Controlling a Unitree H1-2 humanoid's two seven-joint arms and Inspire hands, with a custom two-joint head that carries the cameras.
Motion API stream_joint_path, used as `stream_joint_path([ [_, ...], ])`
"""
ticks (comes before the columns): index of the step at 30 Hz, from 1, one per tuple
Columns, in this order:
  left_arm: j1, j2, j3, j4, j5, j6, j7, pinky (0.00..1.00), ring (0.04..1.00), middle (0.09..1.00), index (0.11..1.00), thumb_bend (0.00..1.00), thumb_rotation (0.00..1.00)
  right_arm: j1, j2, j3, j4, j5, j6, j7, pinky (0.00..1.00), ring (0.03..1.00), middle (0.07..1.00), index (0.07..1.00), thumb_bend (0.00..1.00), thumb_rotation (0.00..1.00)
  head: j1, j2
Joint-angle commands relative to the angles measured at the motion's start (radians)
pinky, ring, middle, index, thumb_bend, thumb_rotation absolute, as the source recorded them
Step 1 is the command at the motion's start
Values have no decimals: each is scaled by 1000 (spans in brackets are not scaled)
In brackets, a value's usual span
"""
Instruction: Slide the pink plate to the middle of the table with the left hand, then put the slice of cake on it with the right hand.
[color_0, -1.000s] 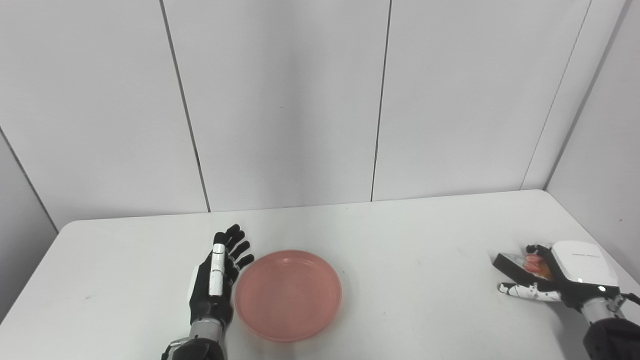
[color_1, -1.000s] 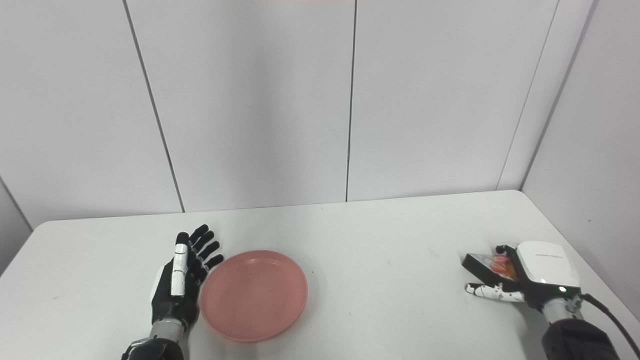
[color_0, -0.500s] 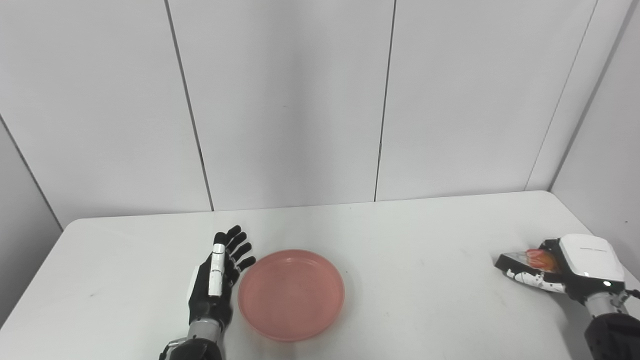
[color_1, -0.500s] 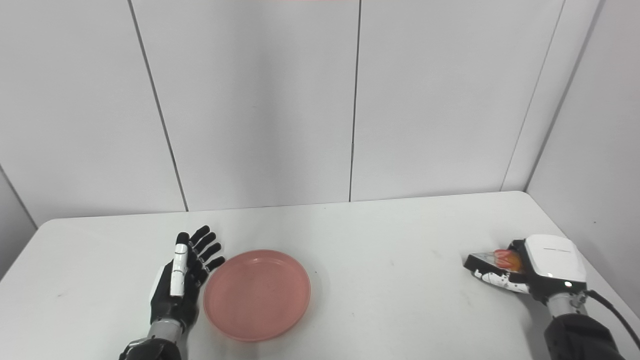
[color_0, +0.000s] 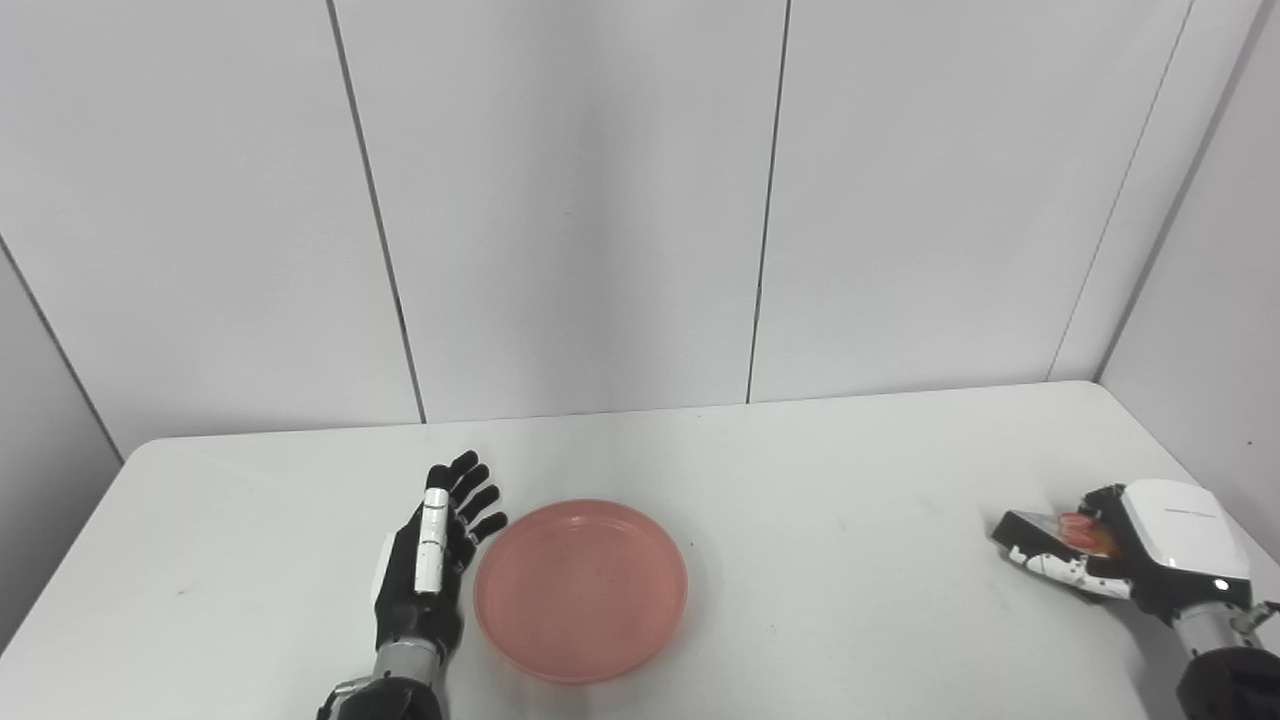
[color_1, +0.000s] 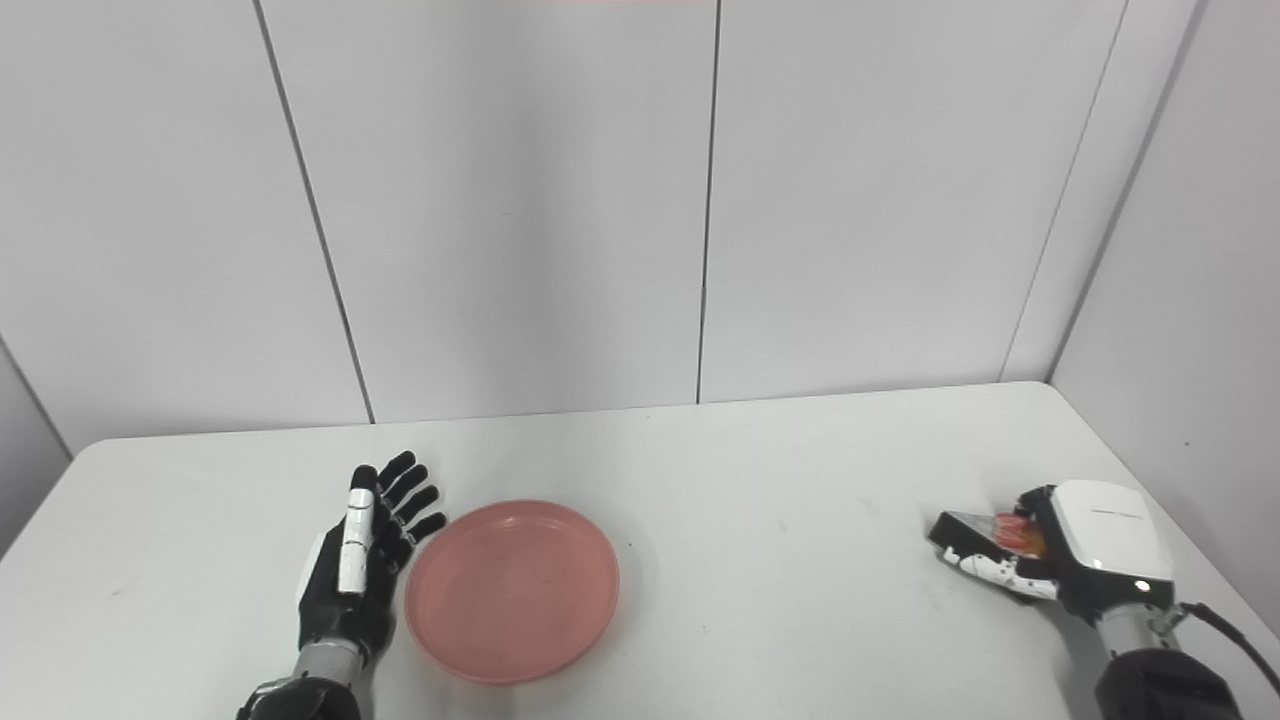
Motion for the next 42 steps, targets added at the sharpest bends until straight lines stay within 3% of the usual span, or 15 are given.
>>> stream_joint_path([
  [1,5,-6,-10,-14,4,12,0,773,847,867,815,742,898,2,-16,-6,-53,26,-38,39,91,143,201,240,489,616,1,1],
  [4,6,-10,-12,-15,4,13,1,774,846,867,816,740,899,12,-17,-17,-179,39,-15,80,92,144,206,240,494,652,16,1],
  [10,9,-20,-21,-19,21,11,15,748,841,860,801,739,905,5,-11,-33,-393,17,-39,119,89,134,196,229,494,688,57,3],
  [14,14,-29,-30,-25,39,12,33,741,838,862,804,742,915,-33,3,-35,-457,16,-82,129,82,128,190,217,489,683,90,2],
  [18,20,-32,-50,-14,79,-15,52,713,815,840,790,709,947,-76,54,-27,-523,12,-30,202,88,135,206,249,491,668,127,3],
  [23,23,-39,-64,-8,101,-24,61,701,817,839,785,704,952,-127,137,-3,-523,2,-67,219,94,139,209,245,481,573,174,2],
  [27,27,-44,-69,-12,120,-23,67,691,808,833,784,686,967,-156,189,23,-516,-18,-77,236,85,133,202,238,493,657,193,0],
  [31,34,-57,-79,-3,140,-36,81,687,798,831,796,689,969,-193,252,80,-477,-59,-99,234,98,148,218,248,489,646,239,1],
  [38,43,-74,-90,-9,147,-26,91,737,815,851,817,703,991,-252,320,129,-411,-54,-152,250,92,145,218,258,482,659,293,6],
  [40,46,-81,-86,-19,138,-17,91,719,821,853,813,704,984,-265,339,139,-398,-53,-159,258,110,167,250,346,485,671,312,9],
  [42,49,-87,-84,-27,134,-11,92,705,827,856,812,698,977,-273,350,147,-387,-55,-168,260,124,184,265,350,492,733,325,11],
])
